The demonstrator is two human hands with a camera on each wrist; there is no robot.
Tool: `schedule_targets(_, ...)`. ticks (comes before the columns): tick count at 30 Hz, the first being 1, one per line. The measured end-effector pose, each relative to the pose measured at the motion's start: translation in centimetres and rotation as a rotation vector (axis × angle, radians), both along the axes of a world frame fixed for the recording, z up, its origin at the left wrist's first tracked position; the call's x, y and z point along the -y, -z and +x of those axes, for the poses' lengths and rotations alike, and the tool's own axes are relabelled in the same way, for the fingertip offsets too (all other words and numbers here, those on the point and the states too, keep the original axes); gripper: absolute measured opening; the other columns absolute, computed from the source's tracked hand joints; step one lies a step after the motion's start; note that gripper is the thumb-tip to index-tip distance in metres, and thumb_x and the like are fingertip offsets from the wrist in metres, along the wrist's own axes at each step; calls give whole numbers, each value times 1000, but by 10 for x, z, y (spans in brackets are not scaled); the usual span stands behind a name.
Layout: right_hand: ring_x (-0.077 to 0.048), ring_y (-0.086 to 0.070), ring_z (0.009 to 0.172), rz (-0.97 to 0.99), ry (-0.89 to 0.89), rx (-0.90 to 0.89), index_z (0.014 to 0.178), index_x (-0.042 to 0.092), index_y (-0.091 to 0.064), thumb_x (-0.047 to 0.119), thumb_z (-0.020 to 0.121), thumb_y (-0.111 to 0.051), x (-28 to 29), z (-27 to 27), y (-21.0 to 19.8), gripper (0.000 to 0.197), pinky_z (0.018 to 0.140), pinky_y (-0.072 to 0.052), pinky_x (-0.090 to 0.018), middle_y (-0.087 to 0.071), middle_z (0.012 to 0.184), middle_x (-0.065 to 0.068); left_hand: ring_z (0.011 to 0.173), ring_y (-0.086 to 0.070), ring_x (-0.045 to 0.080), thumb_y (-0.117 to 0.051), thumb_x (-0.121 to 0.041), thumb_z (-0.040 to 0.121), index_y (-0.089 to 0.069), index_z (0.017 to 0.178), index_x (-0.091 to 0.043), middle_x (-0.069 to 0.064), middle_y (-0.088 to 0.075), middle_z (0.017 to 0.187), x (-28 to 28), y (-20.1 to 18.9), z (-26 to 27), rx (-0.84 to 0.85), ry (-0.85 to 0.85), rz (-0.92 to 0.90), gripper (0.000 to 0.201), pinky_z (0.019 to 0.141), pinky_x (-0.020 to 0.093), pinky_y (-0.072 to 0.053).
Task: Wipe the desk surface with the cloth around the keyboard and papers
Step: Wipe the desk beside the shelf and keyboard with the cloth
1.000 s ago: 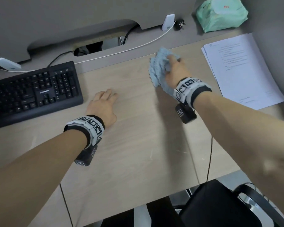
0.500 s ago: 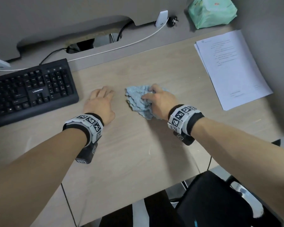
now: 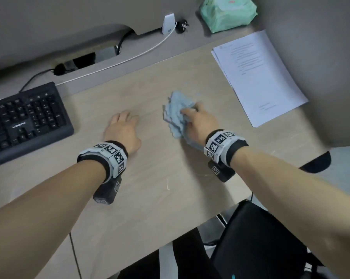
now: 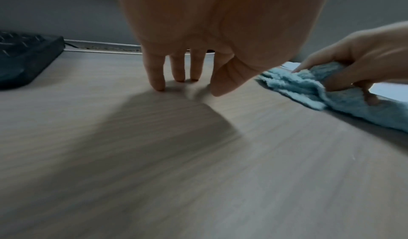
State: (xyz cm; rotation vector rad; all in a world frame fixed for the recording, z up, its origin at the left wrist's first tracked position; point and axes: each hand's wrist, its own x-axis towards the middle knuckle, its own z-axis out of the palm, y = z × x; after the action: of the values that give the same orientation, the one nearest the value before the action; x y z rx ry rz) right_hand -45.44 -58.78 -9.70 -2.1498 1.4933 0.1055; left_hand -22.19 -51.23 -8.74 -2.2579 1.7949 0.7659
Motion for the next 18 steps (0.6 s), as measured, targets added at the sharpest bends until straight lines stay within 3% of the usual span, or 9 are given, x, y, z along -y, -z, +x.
schedule_targets(2,-39,-62,93,14,-37,77,130,22,-59,12,84,-58,-3,-11,0,47,87,-53,-42,-44,130,-11,143,-19,29,-58,-10,74,-35,148,-22,3,-23,158,-1,-2,1,13,22,8,78,113,40,-31)
schedule_targets(6,-42,-57,106,-80,325,44,129,20,-57,11,86,-53,49,-48,-7,44,97,-46,-39,-41,133,-17,147,-13,25,-58,-11,76,-28,151,-23,0,-18,161,-5,-3,1,40,47,31,82,114,37,-27)
schedule_targets(8,-42,-56,103,-109,384,-4,125,18,-56,13,86,-52,65,-58,-8,40,97,-47,-42,-40,128,-16,148,-10,24,-58,-11,76,-25,152,-22,0,-15,162,-7,0,-2,49,37,28,84,116,35,-24)
schedule_targets(10,-41,-56,101,-106,314,-73,119,18,-56,18,85,-51,62,-49,-9,34,93,-49,-42,-39,130,-17,148,-10,24,-59,-11,75,-26,152,-20,1,-15,162,-10,4,-5,63,32,6,85,116,35,-23)
schedule_targets(12,-39,-56,104,-48,149,-100,126,19,-55,17,89,-52,43,-33,-5,38,91,-48,-39,-41,137,-18,148,-10,24,-60,-11,74,-26,151,-19,2,-15,162,-11,7,-7,66,26,-5,85,116,36,-24)
schedule_targets(15,-36,-60,98,22,-65,31,130,20,-58,13,86,-60,16,-22,-1,45,91,-51,-38,-42,138,-13,148,-9,25,-59,-11,73,-25,151,-20,2,-13,162,-9,9,-5,60,15,17,86,118,40,-26)
schedule_targets(18,-38,-59,109,-40,84,86,134,21,-55,11,85,-57,45,-43,0,50,99,-47,-41,-44,137,-13,149,-10,26,-59,-11,73,-25,152,-21,2,-13,162,-7,8,-3,48,14,38,86,118,40,-24)
